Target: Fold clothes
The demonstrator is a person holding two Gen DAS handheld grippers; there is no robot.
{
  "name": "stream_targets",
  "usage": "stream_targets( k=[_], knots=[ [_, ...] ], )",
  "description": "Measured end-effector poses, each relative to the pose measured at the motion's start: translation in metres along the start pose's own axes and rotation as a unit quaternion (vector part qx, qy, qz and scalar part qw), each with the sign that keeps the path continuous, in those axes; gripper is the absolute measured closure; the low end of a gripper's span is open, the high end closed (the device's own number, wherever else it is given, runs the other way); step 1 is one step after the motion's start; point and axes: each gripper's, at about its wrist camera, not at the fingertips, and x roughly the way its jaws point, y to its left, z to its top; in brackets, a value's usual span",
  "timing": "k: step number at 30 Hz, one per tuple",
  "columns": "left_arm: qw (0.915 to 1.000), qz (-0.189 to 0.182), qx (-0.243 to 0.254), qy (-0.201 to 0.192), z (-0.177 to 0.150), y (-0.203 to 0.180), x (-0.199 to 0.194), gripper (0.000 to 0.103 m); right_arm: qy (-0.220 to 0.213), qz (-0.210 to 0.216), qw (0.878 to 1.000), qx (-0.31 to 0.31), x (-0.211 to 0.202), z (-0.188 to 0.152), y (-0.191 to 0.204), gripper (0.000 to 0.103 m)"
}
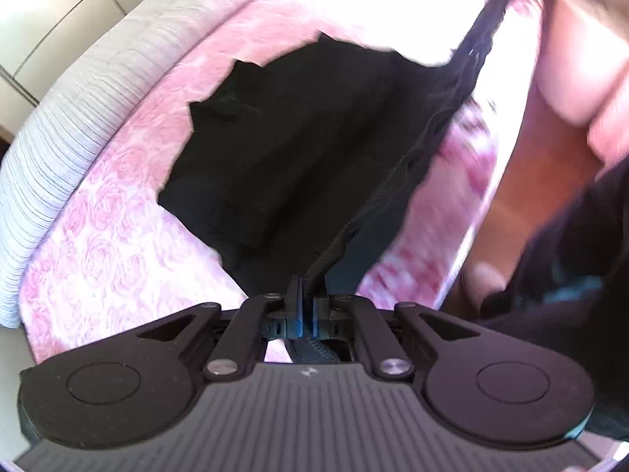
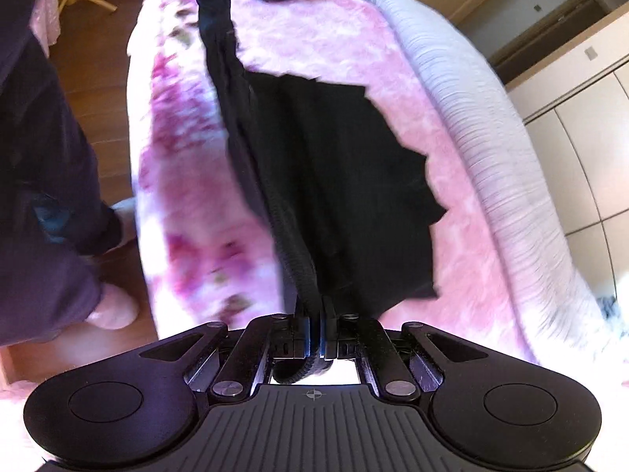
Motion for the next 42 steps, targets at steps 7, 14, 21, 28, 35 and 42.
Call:
stream_targets(
  k=[7, 14, 21, 28, 35, 42],
  knots=[
    [0.9989, -0.044, -0.009, -0.008, 0.058, 0.129, 0.066, 0.101, 0.018, 0.048, 0.996, 0.071, 0.074, 0.030, -0.148, 0.101],
    [0.9938, -0.103, -0.042, -0.008, 0.107, 0.231, 0.156, 0.101, 0.083, 0.081, 0.985, 0.129, 0.163, 0.030, -0.244, 0.101],
    [0.9913, -0.124, -0.046, 0.001, 0.134, 0.284, 0.214, 0.100, 0.102, 0.099, 0.973, 0.182, 0.208, 0.023, -0.307, 0.101],
    [0.9875, -0.125, -0.088, 0.037, 0.153, 0.317, 0.279, 0.100, 0.103, 0.138, 0.963, 0.208, 0.273, 0.017, -0.373, 0.101],
    [0.9787, -0.111, -0.156, 0.074, 0.144, 0.327, 0.363, 0.097, 0.097, 0.156, 0.948, 0.258, 0.368, -0.009, -0.385, 0.101],
    [0.9561, -0.087, -0.275, 0.054, 0.111, 0.350, 0.363, 0.072, 0.051, 0.102, 0.896, 0.429, 0.393, -0.054, -0.384, 0.063]
  ],
)
